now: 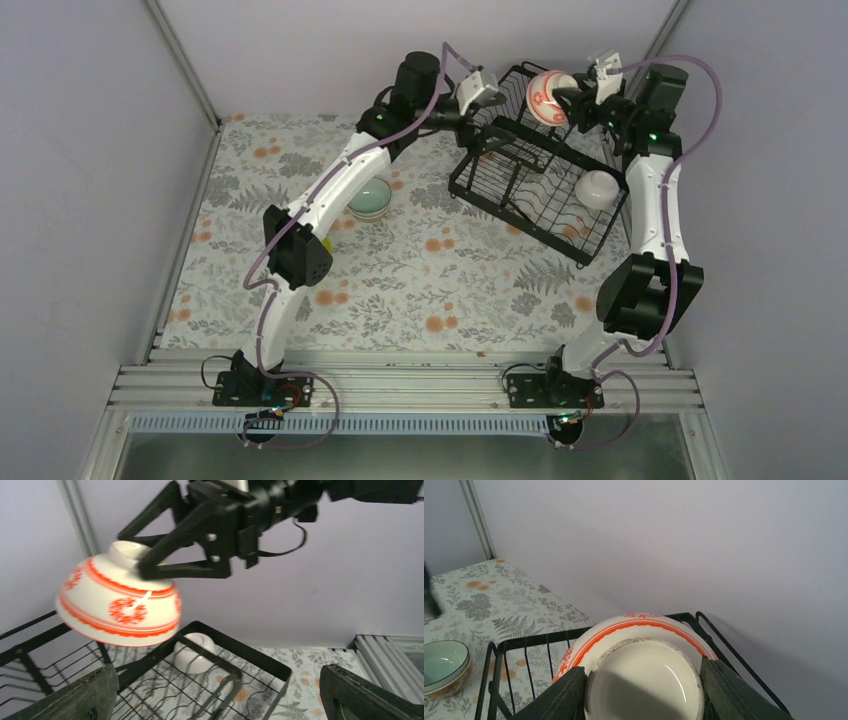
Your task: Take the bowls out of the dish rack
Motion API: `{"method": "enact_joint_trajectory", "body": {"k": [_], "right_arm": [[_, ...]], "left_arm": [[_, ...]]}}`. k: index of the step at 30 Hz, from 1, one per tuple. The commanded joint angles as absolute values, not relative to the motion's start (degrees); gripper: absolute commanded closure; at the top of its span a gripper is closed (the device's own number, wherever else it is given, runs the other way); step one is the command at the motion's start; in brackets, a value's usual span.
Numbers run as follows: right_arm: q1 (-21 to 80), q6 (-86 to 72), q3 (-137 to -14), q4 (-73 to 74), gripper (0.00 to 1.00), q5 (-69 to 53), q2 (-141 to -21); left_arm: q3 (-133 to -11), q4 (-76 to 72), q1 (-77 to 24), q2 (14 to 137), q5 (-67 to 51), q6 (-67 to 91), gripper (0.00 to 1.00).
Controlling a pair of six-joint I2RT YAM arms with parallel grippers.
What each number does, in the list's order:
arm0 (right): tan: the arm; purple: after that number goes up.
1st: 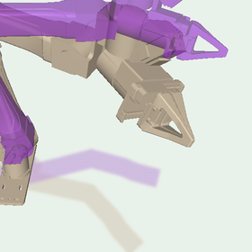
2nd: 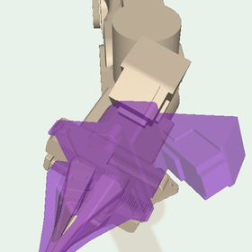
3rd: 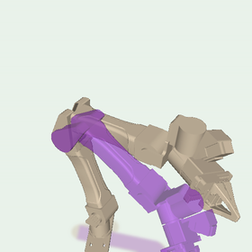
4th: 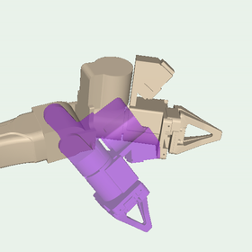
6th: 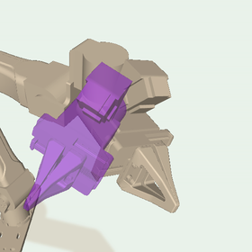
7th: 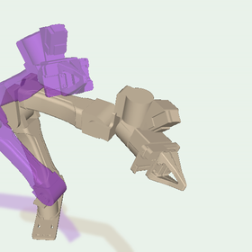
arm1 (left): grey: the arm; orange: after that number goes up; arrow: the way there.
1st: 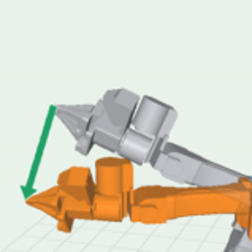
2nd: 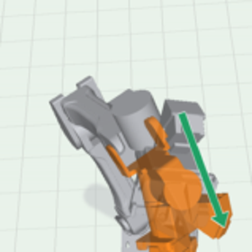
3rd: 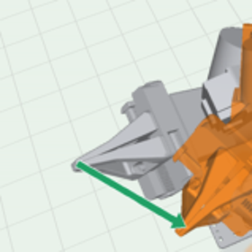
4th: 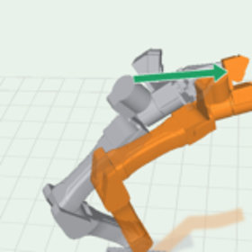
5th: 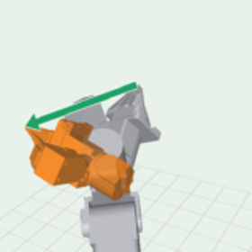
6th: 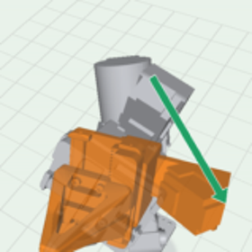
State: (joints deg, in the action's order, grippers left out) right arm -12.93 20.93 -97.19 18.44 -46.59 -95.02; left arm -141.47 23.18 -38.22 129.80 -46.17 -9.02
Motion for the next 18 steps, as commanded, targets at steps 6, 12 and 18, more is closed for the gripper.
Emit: {"method": "enact_joint_trajectory", "body": {"k": [6,12,18], "right_arm": [[-10.42,18.72,-102.31,15.79,0.62,-44.66,-96.67],[-8.89,19.1,-103.99,17.22,0.62,-45.09,-97.44],[-6.78,19.51,-105.38,17.86,0.62,-44.0,-98.6]], "left_arm": [[-144.99,14.27,-32.89,137.24,-50.07,-1.71,0.0],[-147.1,9.03,-31.66,140.7,-54.22,2.82,0.0],[-147.35,3.75,-31.56,141.88,-57.59,7.36,0.0]]}}
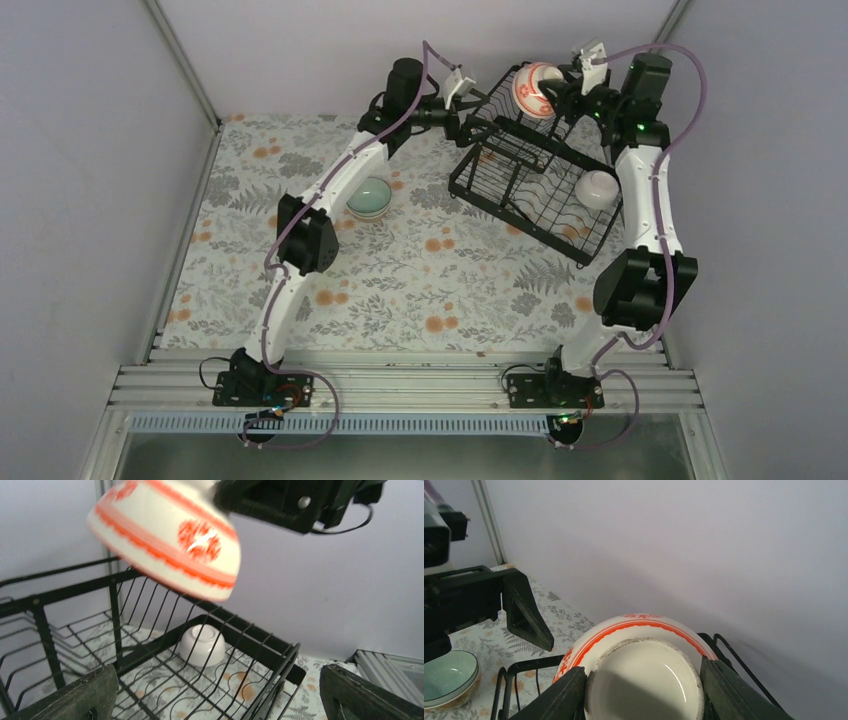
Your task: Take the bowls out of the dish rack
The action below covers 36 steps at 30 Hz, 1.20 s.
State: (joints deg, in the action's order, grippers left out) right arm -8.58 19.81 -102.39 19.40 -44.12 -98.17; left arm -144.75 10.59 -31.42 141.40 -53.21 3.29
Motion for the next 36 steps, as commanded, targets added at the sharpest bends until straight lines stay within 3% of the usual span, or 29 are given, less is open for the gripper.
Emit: {"method": "enact_joint_trajectory", "body": {"k": [1,22,36], "right_arm": [[-6.4,19.45,-105.67,18.07,0.62,-43.89,-98.74],[-3.15,19.37,-105.15,18.45,0.62,-43.81,-97.83],[0.98,19.81,-103.98,18.08,0.61,-42.81,-98.34]], "left_arm": [[-147.43,2.99,-31.58,142.14,-58.0,8.11,0.0],[-148.47,-2.47,-30.25,146.06,-57.32,11.98,0.0],[-146.05,-10.39,-30.67,145.05,-63.07,20.71,0.0]]}}
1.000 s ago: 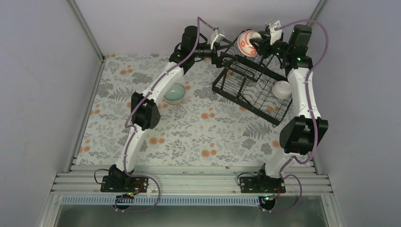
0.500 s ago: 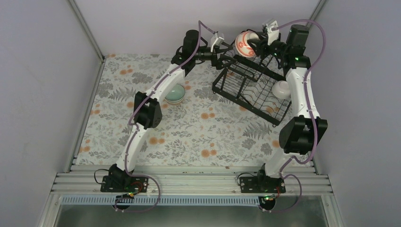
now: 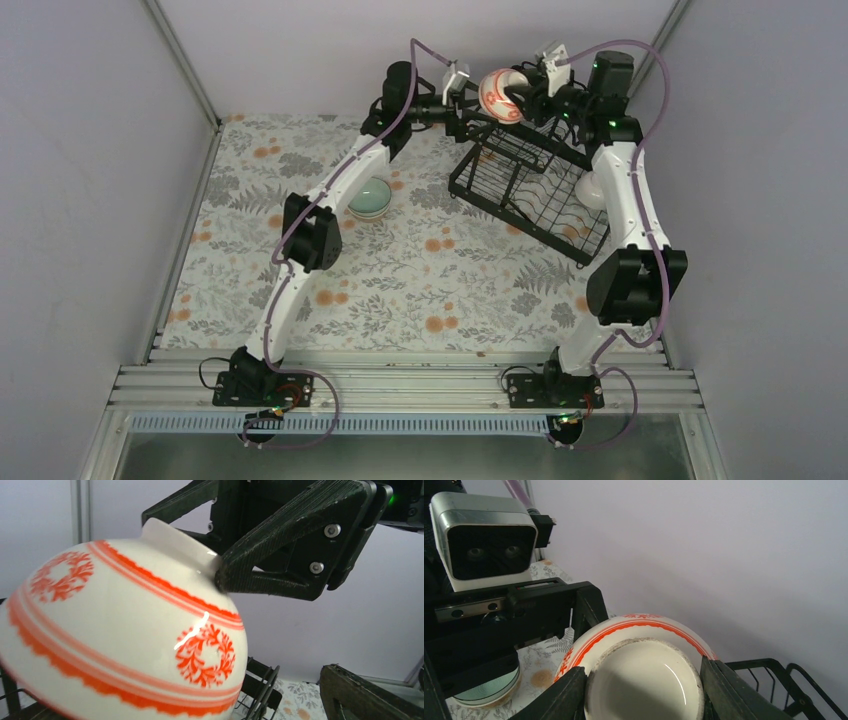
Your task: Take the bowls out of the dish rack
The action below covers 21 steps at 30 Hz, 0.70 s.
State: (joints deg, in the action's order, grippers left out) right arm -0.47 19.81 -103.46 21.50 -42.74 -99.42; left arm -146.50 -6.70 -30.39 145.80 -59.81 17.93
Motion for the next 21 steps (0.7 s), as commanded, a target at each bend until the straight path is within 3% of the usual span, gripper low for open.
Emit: {"method": "enact_joint_trajectory", "body": {"k": [1,10,21], "right_arm": [[1.23,19.86,-104.05,18.16,0.61,-42.64,-98.63],[1.97,20.71,-102.9,17.9,0.6,-41.51,-99.14],[2.03,21.94,-100.07,18.01,0.59,-40.99,-98.63]], "left_arm": [[-145.76,-11.07,-30.75,144.81,-63.36,21.75,0.0],[-145.48,-12.06,-31.11,143.44,-62.6,23.21,0.0],[-147.13,-8.12,-31.2,141.83,-61.18,19.1,0.21]]}}
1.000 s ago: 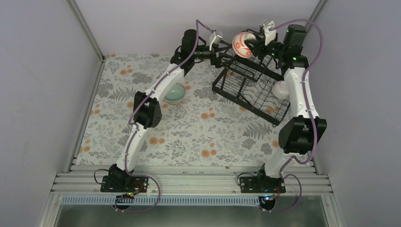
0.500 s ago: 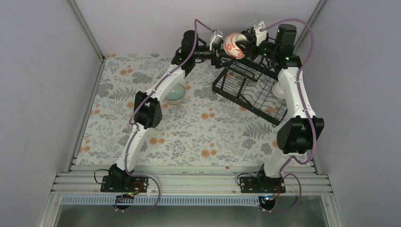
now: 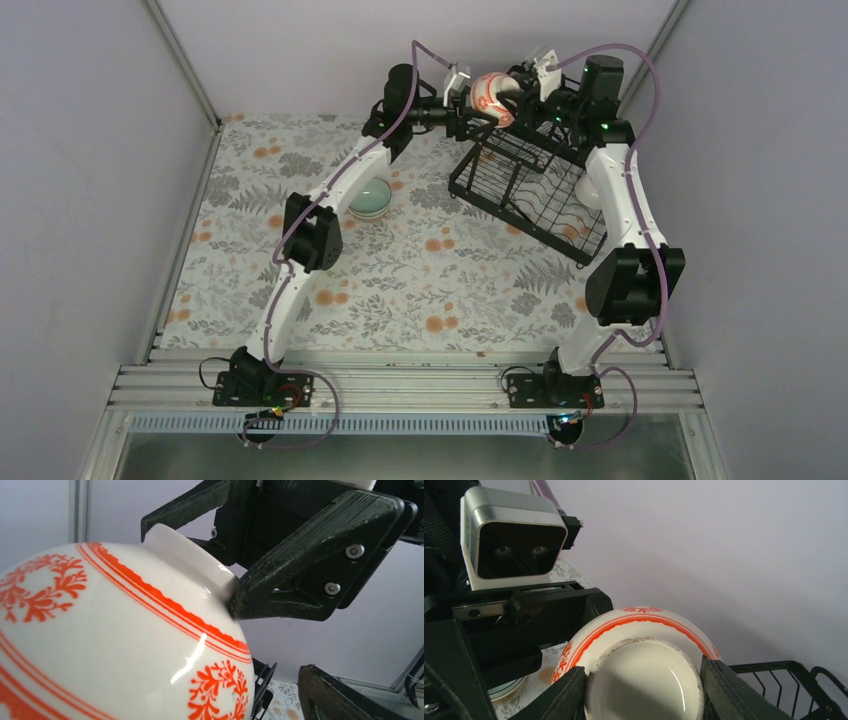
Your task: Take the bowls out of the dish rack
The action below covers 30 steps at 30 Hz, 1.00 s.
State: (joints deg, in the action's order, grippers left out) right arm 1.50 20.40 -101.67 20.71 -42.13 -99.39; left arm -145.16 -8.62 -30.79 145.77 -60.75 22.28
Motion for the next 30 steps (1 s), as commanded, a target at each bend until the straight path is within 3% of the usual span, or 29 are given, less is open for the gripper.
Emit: {"method": "enact_joint_trajectory", "body": {"k": [1,11,17,22,27,30], "right_arm": [[2.02,22.01,-99.77,17.97,0.58,-40.96,-98.56],[2.07,23.45,-97.8,18.57,0.56,-40.5,-97.73],[2.09,24.96,-95.01,18.46,0.55,-39.49,-95.73],[2.16,25.59,-93.68,18.71,0.55,-39.29,-93.5],[2.04,25.97,-92.45,18.72,0.53,-39.11,-92.74],[2.1,26.16,-91.93,18.7,0.51,-38.85,-92.42]], "left_arm": [[-147.17,-7.83,-31.2,141.65,-61.1,18.86,0.22],[-148.46,-5.19,-31.5,140.25,-59.07,16.05,0.41],[-150.75,-2.3,-32.26,140.06,-59.16,14.14,0.65],[-151.76,-0.59,-33.41,139.6,-58.69,11.69,0.71],[-151.99,0.16,-33.99,138.98,-58.63,10.7,0.92],[-152.06,0.72,-34.24,138.61,-58.66,10.25,0.97]]}}
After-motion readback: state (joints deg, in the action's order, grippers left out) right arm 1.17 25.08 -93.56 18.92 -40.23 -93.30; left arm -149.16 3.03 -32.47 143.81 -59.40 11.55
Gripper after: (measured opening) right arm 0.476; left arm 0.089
